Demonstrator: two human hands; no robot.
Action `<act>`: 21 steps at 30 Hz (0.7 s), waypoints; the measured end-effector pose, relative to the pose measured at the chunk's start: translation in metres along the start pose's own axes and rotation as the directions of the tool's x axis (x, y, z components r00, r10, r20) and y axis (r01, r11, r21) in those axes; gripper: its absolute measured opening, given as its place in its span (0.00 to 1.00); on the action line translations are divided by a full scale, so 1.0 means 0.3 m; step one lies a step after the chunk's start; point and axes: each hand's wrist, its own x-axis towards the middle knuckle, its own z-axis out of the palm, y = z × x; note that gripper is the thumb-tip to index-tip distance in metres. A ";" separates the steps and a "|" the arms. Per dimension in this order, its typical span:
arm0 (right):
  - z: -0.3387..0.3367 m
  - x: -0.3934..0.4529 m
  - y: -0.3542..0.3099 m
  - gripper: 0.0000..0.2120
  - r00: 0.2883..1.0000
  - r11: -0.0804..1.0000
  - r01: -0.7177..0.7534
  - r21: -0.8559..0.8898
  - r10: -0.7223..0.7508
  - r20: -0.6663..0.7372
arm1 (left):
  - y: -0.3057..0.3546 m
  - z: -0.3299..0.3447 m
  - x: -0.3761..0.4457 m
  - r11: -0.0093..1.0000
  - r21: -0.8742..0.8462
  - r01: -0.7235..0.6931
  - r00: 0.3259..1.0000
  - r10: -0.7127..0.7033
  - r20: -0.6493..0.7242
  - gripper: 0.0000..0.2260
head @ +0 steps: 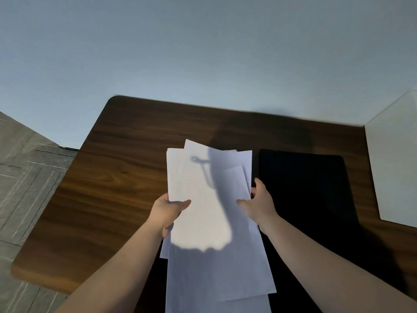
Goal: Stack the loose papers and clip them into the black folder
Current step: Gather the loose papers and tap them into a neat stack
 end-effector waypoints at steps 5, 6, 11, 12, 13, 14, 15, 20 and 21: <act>-0.032 0.022 -0.018 0.26 0.999 0.984 0.037 0.174 -0.040 0.016 | 0.040 0.000 -0.011 0.984 -0.136 -0.112 0.976 0.134 0.172 0.10; -0.037 0.029 -0.021 0.26 0.999 0.976 0.032 0.213 -0.040 0.034 | 0.052 -0.002 -0.019 0.980 -0.155 -0.127 0.968 0.156 0.195 0.10; -0.047 0.037 -0.038 0.27 0.958 0.962 -0.071 0.264 -0.008 0.287 | 0.079 -0.026 -0.027 0.964 -0.209 -0.166 0.953 0.212 0.219 0.10; -0.047 0.038 -0.033 0.29 0.938 0.954 -0.114 0.276 0.012 0.347 | 0.083 -0.032 -0.027 0.961 -0.217 -0.173 0.951 0.220 0.217 0.10; -0.048 0.039 -0.029 0.28 0.918 0.940 -0.160 0.301 0.030 0.396 | 0.086 -0.038 -0.027 0.959 -0.222 -0.178 0.948 0.227 0.223 0.10; -0.048 0.042 -0.025 0.25 0.902 0.919 -0.201 0.339 0.040 0.429 | 0.094 -0.044 -0.030 0.957 -0.229 -0.176 0.946 0.229 0.230 0.09; -0.048 0.045 -0.025 0.22 0.894 0.898 -0.228 0.377 0.040 0.447 | 0.104 -0.048 -0.033 0.955 -0.233 -0.182 0.942 0.237 0.238 0.09; -0.048 0.030 -0.117 0.18 0.937 0.871 -0.090 0.483 -0.091 0.338 | 0.210 -0.064 -0.042 0.932 -0.147 -0.333 0.910 0.358 0.209 0.22; -0.050 0.018 -0.152 0.17 0.940 0.866 -0.040 0.499 -0.136 0.313 | 0.238 -0.067 -0.048 0.914 -0.131 -0.385 0.892 0.404 0.203 0.26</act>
